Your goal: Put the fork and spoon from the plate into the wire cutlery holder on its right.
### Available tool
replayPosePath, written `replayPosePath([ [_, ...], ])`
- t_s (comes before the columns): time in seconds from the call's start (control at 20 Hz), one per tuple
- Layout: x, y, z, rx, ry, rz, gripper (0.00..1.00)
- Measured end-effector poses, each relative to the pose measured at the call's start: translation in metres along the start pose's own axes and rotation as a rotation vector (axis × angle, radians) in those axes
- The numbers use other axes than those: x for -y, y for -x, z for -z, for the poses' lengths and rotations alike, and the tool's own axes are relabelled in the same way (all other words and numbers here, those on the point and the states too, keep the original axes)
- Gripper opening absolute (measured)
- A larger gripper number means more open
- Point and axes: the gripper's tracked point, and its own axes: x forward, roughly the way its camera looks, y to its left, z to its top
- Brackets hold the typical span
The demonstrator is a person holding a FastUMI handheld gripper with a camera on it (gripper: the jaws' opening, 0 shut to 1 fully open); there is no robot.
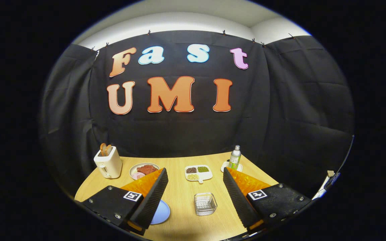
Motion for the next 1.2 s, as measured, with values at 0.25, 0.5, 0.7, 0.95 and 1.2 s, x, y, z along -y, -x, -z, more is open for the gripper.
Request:
replayPosePath([
  [0.25,-0.044,-0.012,0.044,-0.046,-0.006,-0.09,0.99],
  [0.5,-0.101,-0.026,0.114,-0.159,0.025,-0.197,0.99],
  [0.7,-0.124,-0.034,0.166,-0.256,0.043,-0.221,0.99],
  [0.95,-0.143,-0.039,0.221,-0.36,0.051,-0.236,0.92],
  [1.2,-0.156,-0.041,0.259,-0.43,0.06,-0.254,0.89],
])
